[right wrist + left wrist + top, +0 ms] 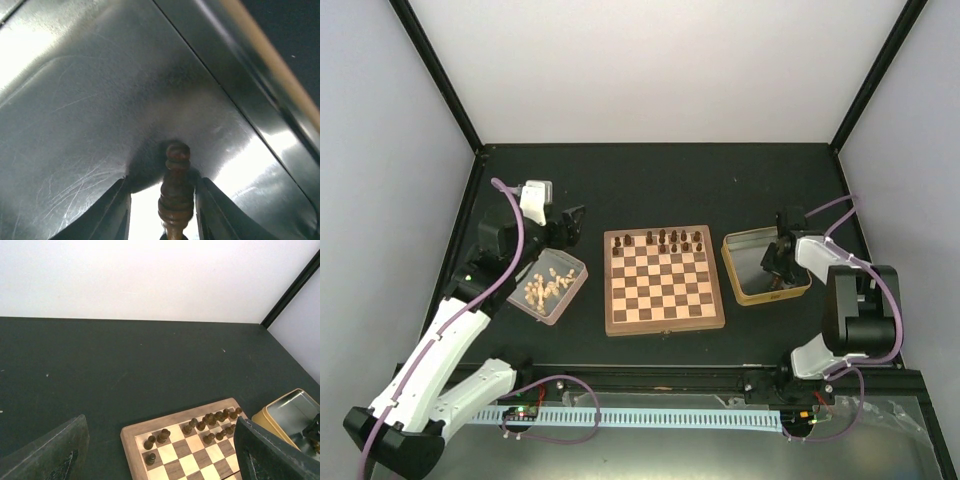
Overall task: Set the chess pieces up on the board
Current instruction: Pick up the chess piece from the storage box.
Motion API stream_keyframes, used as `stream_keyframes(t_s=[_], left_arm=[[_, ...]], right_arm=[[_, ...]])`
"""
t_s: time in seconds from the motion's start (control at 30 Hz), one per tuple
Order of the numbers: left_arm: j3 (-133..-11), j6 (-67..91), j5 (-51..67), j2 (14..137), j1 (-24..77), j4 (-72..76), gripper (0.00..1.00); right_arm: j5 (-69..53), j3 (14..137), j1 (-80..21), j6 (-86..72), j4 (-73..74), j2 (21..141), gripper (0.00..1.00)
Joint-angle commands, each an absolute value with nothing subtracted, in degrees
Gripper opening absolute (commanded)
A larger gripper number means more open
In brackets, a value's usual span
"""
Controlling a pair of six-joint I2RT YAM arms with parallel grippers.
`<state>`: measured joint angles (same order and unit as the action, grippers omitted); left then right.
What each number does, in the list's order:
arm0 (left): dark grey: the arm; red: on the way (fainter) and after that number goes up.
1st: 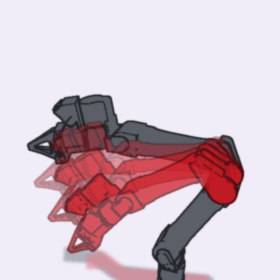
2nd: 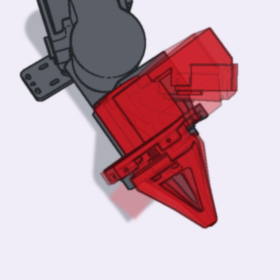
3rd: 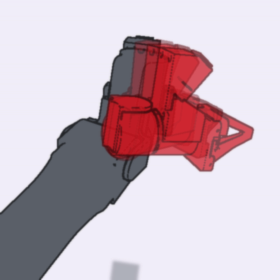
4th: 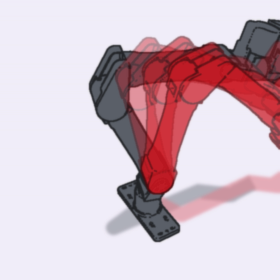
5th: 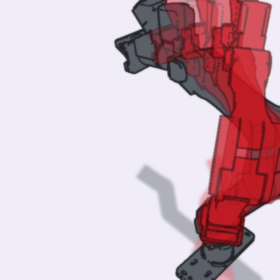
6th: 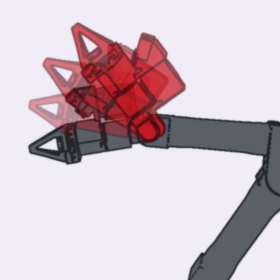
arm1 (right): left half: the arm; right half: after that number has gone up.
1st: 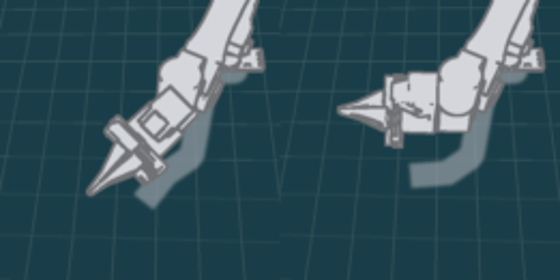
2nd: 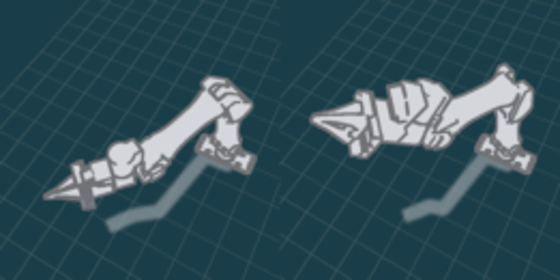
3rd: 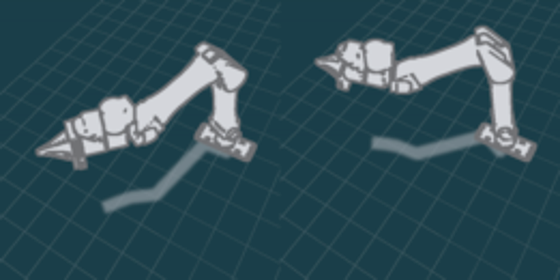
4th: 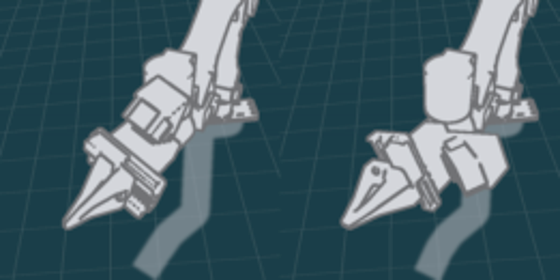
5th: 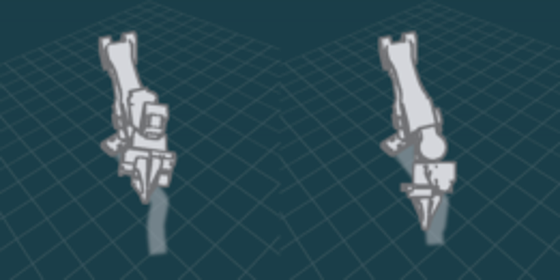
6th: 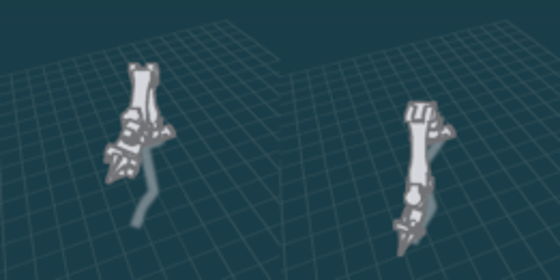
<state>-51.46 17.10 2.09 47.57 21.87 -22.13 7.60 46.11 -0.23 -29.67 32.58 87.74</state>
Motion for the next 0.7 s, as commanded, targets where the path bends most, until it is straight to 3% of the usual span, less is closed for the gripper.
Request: stream_keyframes(t_s=[0.0, 0.3, 0.67], left_arm=[[-51.20, 16.35, 3.13, 46.76, 21.29, -20.13, 0.81], [-50.99, 16.50, 3.20, 46.74, 21.10, -19.99, 0.81], [-50.46, 16.69, 7.18, 47.17, 20.92, -18.57, 0.82]], right_arm=[[7.01, 45.80, 0.13, -29.18, 28.47, 89.54, 0.36], [7.71, 46.35, 0.34, -28.94, 27.95, 90.38, 0.15], [-1.92, 45.31, 0.22, -30.22, 26.01, 78.43, 0.13]])
